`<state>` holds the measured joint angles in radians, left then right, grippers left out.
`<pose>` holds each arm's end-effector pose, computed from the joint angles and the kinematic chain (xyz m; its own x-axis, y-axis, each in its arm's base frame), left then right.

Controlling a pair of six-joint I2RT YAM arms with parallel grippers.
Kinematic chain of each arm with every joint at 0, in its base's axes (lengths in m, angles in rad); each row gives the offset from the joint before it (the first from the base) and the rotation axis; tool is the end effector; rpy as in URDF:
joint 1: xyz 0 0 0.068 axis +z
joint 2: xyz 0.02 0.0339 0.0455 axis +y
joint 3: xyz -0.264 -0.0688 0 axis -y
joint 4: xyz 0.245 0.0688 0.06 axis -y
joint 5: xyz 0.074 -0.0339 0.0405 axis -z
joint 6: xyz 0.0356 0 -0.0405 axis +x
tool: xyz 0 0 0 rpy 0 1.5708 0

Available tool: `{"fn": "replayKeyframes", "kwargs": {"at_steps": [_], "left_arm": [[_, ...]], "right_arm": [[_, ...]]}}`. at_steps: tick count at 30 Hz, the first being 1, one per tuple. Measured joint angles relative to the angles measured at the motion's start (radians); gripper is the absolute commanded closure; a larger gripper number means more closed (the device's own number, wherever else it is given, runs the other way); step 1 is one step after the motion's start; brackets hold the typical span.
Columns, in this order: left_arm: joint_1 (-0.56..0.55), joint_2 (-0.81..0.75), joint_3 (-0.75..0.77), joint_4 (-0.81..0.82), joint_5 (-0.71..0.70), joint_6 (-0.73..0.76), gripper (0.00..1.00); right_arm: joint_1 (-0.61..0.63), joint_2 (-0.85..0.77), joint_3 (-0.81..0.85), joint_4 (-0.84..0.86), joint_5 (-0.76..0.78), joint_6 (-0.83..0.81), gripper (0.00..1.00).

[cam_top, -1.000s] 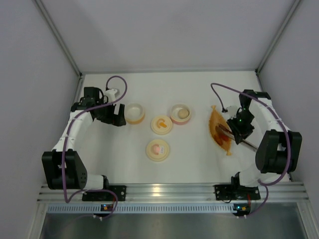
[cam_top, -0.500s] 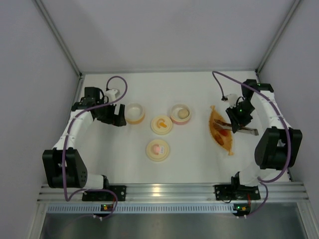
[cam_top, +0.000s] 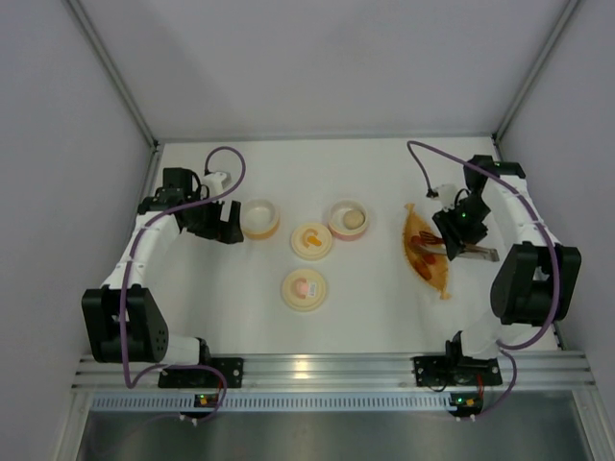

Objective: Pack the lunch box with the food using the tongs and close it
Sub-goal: Pick up the fake food from the plate.

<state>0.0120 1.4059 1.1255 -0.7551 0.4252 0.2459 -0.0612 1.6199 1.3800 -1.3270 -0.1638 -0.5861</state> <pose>0.2831 -0.0113 0.2722 -0.7856 0.2123 -0.5811 0.4028 0.8885 -0.2200 0.2854 -0.0117 0.2681 -0.8646 -0.4938 -0.0934 -0.5023 0.8543 0.1337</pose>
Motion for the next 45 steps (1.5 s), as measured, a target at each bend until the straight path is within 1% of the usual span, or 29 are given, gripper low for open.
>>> {"fn": "replayKeyframes", "kwargs": {"at_steps": [4,10,11,15,16,17,19,21,26,32,41,45], "left_arm": [[0.000,0.000,0.000,0.000,0.000,0.000,0.02],[0.000,0.000,0.000,0.000,0.001,-0.001,0.02],[0.000,0.000,0.000,0.000,0.001,-0.004,0.02],[0.000,0.000,0.000,0.000,0.000,-0.007,0.02],[0.000,0.000,0.000,0.000,0.000,-0.007,0.02],[0.000,0.000,0.000,0.000,0.000,-0.007,0.02],[0.000,0.000,0.000,0.000,0.000,-0.007,0.02],[0.000,0.000,0.000,0.000,0.000,-0.007,0.02],[0.000,0.000,0.000,0.000,0.000,-0.007,0.02],[0.000,0.000,0.000,0.000,0.000,-0.008,0.02],[0.000,0.001,0.000,0.000,0.005,-0.020,0.02],[0.000,0.003,0.000,0.001,0.005,-0.040,0.02]], "right_arm": [[0.000,-0.033,-0.035,-0.001,0.020,0.000,0.57],[0.000,-0.056,-0.072,0.000,0.029,0.004,0.59],[0.000,-0.056,-0.073,-0.001,0.029,0.006,0.63],[0.000,-0.055,-0.077,-0.001,0.028,0.011,0.73],[0.000,-0.055,-0.077,-0.001,0.027,0.011,0.74],[0.000,-0.054,-0.077,-0.002,0.026,0.013,0.78],[0.000,-0.051,-0.077,-0.002,0.026,0.013,0.81],[0.000,-0.047,-0.076,-0.002,0.023,0.014,0.89],[0.000,-0.038,-0.050,-0.003,0.011,0.021,0.99],[-0.001,-0.047,0.027,-0.001,-0.018,0.025,1.00],[-0.002,-0.096,0.048,-0.004,-0.058,0.023,1.00],[-0.002,-0.099,0.095,-0.007,-0.108,0.021,1.00]]}}
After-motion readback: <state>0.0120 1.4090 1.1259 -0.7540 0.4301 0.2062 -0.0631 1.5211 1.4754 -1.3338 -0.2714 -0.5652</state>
